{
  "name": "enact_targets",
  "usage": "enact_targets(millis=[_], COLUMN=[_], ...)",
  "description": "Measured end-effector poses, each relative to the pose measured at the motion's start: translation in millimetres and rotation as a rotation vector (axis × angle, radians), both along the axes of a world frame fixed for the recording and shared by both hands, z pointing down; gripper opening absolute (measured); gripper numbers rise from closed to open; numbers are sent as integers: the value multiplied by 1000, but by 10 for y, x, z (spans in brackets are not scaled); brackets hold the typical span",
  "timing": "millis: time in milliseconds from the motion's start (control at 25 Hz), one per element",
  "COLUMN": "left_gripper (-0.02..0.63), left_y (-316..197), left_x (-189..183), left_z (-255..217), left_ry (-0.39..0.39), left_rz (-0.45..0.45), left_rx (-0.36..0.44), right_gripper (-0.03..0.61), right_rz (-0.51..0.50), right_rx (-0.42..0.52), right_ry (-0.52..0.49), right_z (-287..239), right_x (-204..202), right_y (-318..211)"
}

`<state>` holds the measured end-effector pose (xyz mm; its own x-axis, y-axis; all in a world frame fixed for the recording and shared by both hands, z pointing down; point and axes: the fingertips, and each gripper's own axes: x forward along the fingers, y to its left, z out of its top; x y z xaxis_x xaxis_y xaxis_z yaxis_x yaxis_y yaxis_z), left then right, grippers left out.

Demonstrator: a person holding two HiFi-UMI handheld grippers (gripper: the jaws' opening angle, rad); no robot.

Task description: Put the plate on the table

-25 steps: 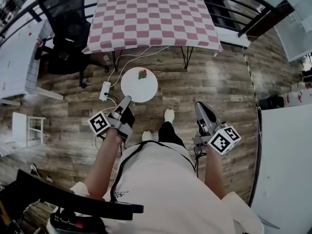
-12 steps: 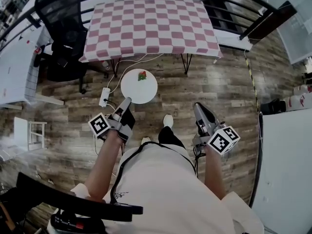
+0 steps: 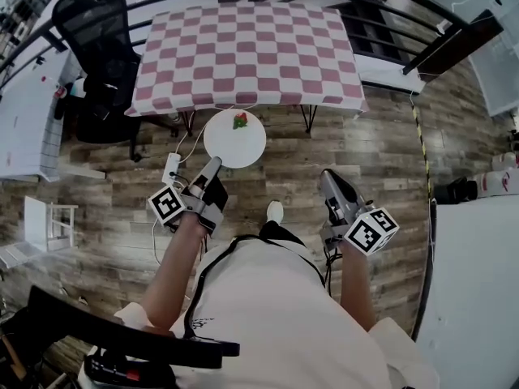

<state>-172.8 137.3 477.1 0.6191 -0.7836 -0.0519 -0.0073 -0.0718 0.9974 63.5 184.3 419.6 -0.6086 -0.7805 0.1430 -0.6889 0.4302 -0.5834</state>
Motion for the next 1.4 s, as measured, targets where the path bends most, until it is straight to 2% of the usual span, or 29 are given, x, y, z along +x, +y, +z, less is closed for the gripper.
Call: enact_targets(millis=[560, 840, 1160, 1400], left_gripper=[17, 17, 18, 18], left_y=[-559, -778, -907, -985], left_x=[875, 1267, 1594, 1767], left_z=[5, 41, 113, 134], left_ry=[57, 46, 4, 7], left_rz=[-17, -31, -26, -2], left_rx=[-23, -27, -40, -45], right_gripper=[6, 5, 5, 5], right_rz=[-19, -43, -93, -85], right_rx=[-5, -8, -19, -11], right_ry=[-26, -37, -53, -69], right_z=[75, 117, 215, 209], right_x=[856, 1235, 1313, 1386], right_y=[-587, -842, -1015, -1095])
